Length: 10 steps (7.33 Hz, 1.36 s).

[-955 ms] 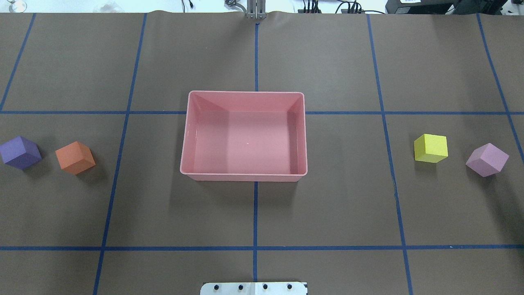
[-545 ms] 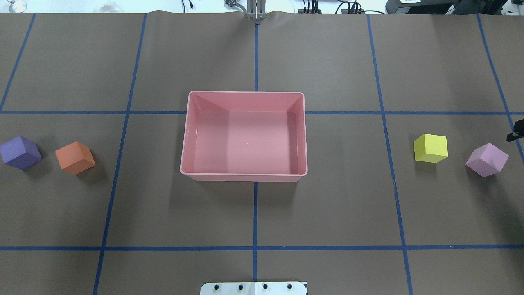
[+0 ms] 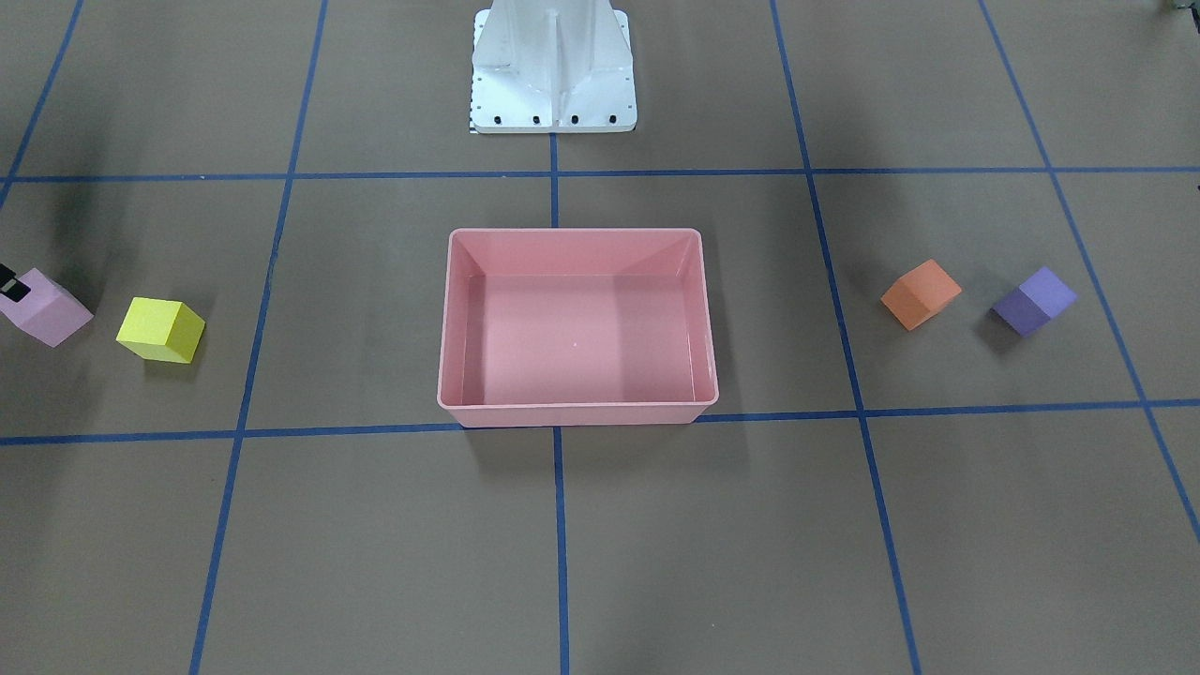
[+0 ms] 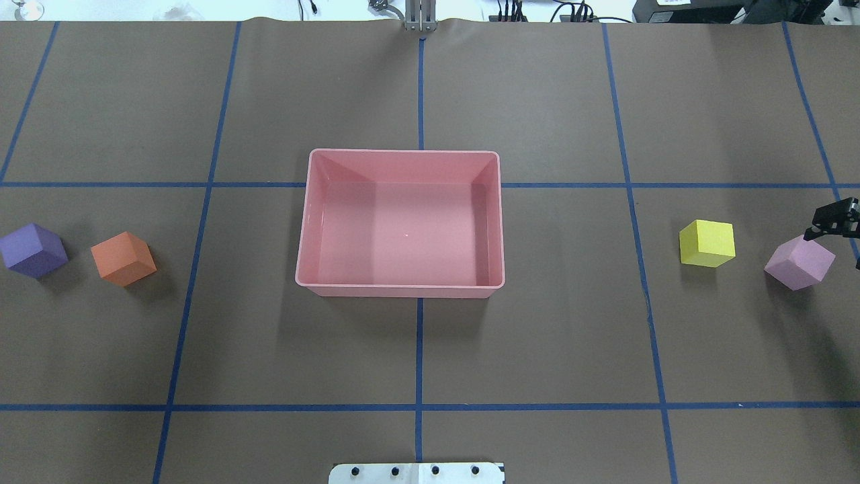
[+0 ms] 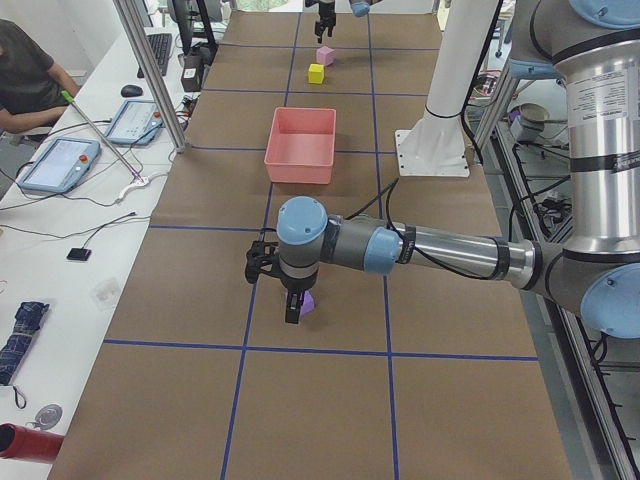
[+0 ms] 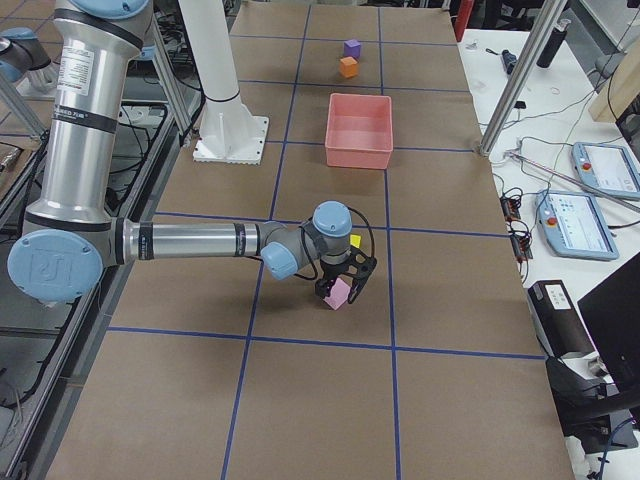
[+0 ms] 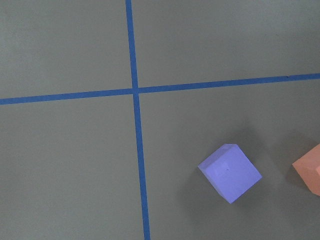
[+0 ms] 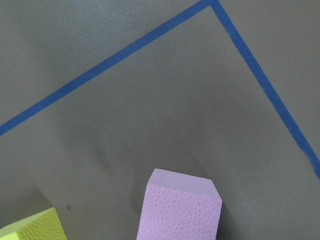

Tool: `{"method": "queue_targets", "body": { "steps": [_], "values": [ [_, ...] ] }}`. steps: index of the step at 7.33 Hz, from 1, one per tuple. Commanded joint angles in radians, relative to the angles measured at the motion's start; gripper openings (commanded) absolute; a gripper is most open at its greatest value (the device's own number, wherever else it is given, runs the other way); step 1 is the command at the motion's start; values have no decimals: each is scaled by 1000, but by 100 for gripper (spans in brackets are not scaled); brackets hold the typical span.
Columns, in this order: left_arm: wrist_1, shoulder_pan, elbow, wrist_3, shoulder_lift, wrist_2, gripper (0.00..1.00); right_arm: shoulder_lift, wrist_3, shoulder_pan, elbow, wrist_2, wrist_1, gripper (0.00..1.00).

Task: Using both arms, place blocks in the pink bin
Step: 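Lower the right gripper onto the light pink cube and grasp it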

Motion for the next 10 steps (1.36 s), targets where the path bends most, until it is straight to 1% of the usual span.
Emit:
{"method": "queue_targets", "body": {
  "steps": [1, 4, 7, 8, 9, 10],
  "values": [
    [-29, 0, 1, -3, -7, 38, 100, 9, 7, -40, -13, -20, 2, 96],
    [-29, 0, 0, -8, -10, 40, 100, 26, 3, -54, -88, -20, 15, 97],
    [-29, -2, -2, -8, -9, 40, 100, 49, 10, -66, -113, -20, 18, 96],
    [-29, -2, -8, -8, -9, 40, 100, 51, 11, -65, -119, -20, 20, 94],
    [-29, -2, -8, -8, -9, 40, 100, 54, 14, -65, -120, -20, 18, 76],
    [-29, -2, -8, -8, -9, 40, 100, 54, 24, -65, -122, -20, 18, 41]
  ]
}}
